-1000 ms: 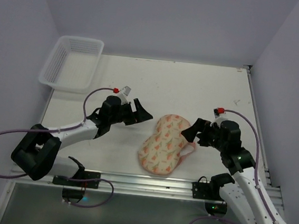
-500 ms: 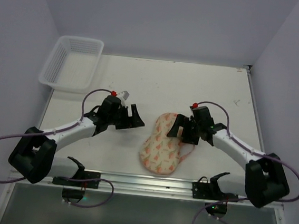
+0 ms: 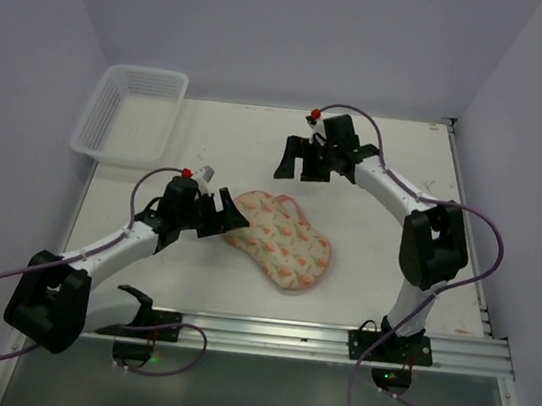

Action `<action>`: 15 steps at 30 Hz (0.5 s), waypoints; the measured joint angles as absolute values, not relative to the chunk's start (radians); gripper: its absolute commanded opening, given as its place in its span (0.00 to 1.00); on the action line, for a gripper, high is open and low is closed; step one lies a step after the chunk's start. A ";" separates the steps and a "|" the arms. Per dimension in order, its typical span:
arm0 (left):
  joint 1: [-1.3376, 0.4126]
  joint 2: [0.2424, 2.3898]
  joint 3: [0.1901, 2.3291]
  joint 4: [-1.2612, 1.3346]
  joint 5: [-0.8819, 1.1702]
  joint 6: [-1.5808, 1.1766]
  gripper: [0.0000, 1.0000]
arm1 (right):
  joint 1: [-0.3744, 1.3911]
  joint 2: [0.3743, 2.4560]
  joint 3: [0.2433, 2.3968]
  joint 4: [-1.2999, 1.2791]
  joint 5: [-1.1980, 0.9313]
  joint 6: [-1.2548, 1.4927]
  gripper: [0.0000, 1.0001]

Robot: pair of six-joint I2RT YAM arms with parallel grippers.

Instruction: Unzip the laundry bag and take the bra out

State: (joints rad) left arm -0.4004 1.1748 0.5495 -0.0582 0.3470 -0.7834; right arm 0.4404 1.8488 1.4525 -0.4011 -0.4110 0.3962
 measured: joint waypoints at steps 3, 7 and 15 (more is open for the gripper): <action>-0.401 1.209 0.499 -0.006 0.382 -0.845 0.86 | 0.440 1.765 1.417 -0.402 -0.398 0.392 0.99; -0.411 1.214 0.451 0.010 0.392 -0.928 0.85 | 0.440 1.542 1.268 -0.391 -0.348 0.411 0.99; -0.533 1.080 0.421 -0.002 0.333 -1.058 0.85 | 0.440 1.105 0.907 -0.332 -0.255 0.499 0.99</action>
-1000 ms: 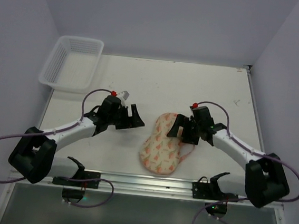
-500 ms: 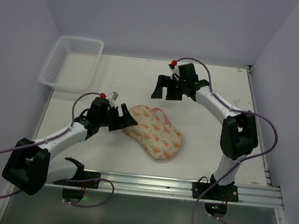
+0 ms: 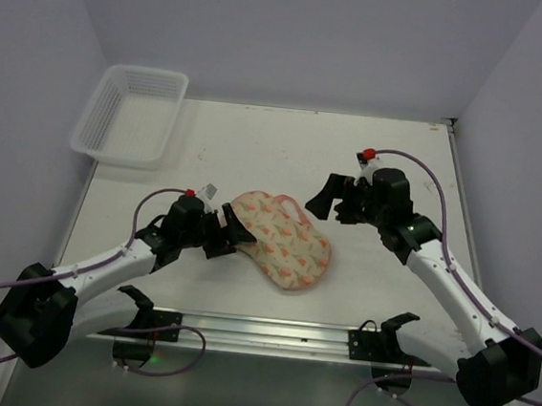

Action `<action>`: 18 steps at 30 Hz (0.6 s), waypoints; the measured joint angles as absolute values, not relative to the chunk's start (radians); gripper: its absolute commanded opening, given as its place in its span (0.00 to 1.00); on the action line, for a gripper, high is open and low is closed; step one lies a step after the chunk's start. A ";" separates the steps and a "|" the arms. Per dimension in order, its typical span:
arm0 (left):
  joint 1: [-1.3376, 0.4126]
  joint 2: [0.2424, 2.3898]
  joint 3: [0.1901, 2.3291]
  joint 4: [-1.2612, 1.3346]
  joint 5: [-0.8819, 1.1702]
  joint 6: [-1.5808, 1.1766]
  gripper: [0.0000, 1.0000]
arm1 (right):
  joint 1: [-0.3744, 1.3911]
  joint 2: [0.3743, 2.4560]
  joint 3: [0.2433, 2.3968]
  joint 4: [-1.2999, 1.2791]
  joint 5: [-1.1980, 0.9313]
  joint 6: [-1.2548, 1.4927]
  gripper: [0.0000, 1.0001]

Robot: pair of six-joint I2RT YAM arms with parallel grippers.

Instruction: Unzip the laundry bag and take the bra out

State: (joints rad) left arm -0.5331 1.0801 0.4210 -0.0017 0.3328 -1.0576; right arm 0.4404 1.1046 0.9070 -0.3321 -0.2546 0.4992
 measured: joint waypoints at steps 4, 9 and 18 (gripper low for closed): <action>-0.591 1.114 0.399 0.049 0.300 -1.111 0.85 | 0.440 0.974 0.751 -0.310 -0.243 0.544 0.99; -0.713 1.272 0.399 0.123 0.269 -1.177 0.84 | 0.440 0.875 0.649 -0.302 -0.233 0.583 0.99; -0.857 1.341 0.402 0.214 0.136 -1.311 0.75 | 0.440 0.796 0.593 -0.248 -0.228 0.604 0.99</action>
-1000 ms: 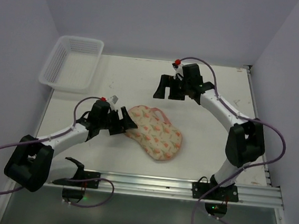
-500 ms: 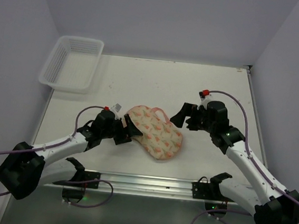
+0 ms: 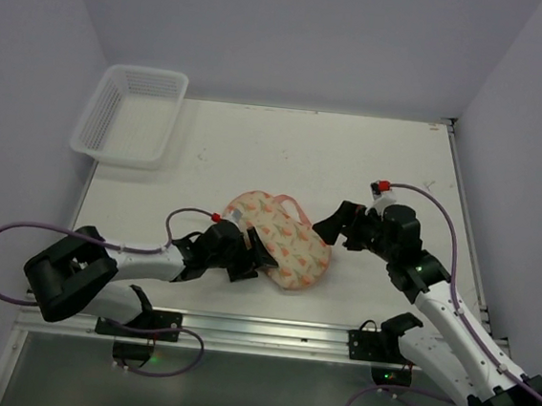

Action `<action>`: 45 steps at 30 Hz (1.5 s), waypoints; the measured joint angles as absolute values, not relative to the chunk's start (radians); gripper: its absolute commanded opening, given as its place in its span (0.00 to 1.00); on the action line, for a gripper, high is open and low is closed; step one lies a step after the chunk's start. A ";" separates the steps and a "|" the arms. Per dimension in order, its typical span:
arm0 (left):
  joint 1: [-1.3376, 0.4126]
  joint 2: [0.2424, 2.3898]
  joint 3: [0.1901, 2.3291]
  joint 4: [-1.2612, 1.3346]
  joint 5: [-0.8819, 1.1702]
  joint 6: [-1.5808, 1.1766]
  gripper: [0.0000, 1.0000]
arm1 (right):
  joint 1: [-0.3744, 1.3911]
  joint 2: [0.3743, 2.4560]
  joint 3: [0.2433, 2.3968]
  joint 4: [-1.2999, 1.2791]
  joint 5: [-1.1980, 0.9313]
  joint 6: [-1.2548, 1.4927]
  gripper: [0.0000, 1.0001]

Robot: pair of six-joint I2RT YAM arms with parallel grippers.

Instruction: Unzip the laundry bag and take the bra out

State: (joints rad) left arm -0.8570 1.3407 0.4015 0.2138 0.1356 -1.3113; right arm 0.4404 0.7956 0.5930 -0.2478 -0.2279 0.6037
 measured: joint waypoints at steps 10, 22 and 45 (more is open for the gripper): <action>-0.898 1.515 0.464 0.356 0.075 -1.407 0.09 | 0.440 0.735 0.519 -0.225 -0.229 0.590 0.99; -0.863 1.592 0.755 0.250 0.006 -1.401 0.00 | 0.490 0.681 0.358 -0.181 -0.226 0.598 0.83; -0.841 1.601 0.868 0.061 0.001 -1.404 0.00 | 0.619 0.953 0.404 0.013 -0.167 0.608 0.54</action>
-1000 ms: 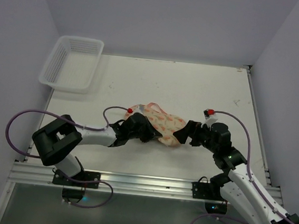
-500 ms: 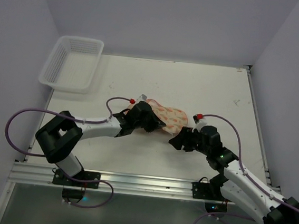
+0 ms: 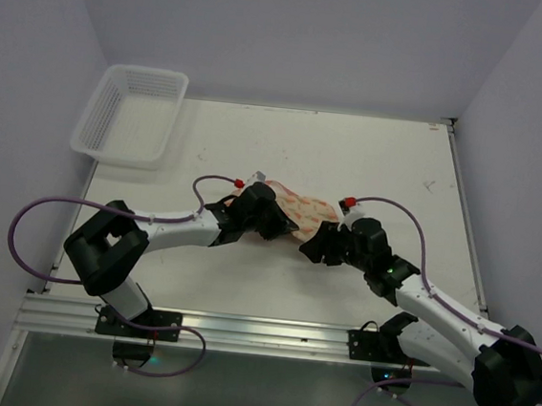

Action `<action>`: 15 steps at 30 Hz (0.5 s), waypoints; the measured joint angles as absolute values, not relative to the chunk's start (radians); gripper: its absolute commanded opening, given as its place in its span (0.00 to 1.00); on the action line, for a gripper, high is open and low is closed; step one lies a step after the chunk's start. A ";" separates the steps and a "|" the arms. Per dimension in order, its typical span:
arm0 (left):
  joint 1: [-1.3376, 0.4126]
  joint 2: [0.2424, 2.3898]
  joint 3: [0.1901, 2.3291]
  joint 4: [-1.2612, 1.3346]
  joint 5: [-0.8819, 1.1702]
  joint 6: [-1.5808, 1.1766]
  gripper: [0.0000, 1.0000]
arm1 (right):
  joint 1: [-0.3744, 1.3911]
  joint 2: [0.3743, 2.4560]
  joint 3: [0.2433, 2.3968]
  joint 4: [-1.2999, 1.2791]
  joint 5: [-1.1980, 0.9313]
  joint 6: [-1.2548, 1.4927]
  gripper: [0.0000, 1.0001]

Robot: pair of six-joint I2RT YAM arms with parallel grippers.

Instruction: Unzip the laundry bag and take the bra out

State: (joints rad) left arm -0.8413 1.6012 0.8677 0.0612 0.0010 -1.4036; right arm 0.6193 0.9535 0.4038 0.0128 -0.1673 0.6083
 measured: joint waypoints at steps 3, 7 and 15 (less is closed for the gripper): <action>-0.837 1.601 0.872 0.054 0.001 -1.404 0.00 | 0.629 0.975 0.410 0.032 -0.166 0.606 0.53; -0.831 1.601 0.881 0.044 0.003 -1.404 0.00 | 0.643 1.006 0.413 0.055 -0.156 0.604 0.51; -0.825 1.597 0.885 0.034 0.018 -1.404 0.00 | 0.662 1.035 0.414 0.073 -0.117 0.601 0.46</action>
